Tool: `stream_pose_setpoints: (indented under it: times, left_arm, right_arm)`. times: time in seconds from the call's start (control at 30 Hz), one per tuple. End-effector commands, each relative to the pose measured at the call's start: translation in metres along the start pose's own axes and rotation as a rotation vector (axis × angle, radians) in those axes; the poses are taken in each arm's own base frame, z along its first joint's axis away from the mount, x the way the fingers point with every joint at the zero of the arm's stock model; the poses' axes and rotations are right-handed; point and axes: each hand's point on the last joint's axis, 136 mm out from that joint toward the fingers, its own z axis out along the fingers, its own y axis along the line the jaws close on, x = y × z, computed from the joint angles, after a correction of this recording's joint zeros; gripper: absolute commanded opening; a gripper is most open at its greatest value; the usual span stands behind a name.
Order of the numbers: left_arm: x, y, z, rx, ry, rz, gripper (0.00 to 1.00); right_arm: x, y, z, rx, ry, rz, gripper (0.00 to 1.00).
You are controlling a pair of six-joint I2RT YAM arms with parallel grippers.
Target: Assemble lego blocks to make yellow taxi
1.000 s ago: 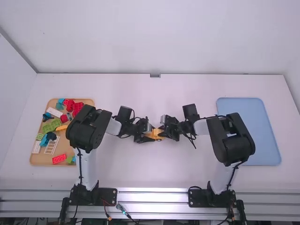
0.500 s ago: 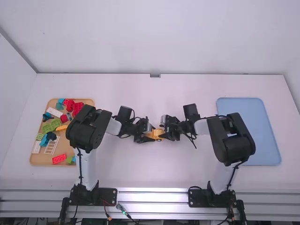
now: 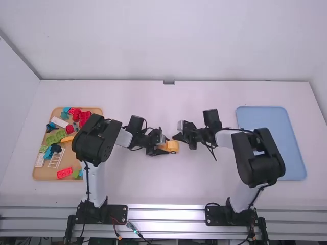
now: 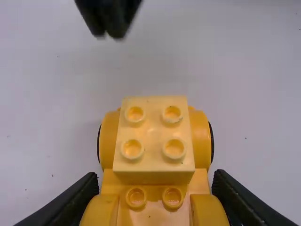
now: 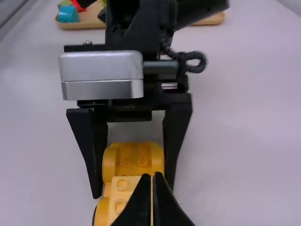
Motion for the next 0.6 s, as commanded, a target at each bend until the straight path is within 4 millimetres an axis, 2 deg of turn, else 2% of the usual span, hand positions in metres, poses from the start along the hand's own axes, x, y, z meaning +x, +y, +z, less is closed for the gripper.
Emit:
stream_pose_setpoints:
  times: [0.0,0.13,0.27,0.57]
  left_arm:
    - [0.006,-0.006,0.003,0.014,0.011,-0.026,0.51]
    - [0.006,-0.005,0.003,0.013,0.012,-0.025,0.50]
    - [0.005,-0.005,0.003,0.013,0.010,-0.023,0.49]
    - [0.005,-0.004,0.003,0.013,0.010,-0.023,0.48]
  right_arm:
    - [0.004,0.000,0.010,0.013,0.069,0.016,0.00]
    - [0.020,0.005,0.018,0.025,0.179,0.031,0.00]
    - [0.034,0.005,0.016,0.047,0.252,0.057,0.00]
    - [0.047,0.009,0.013,0.048,0.316,0.084,0.00]
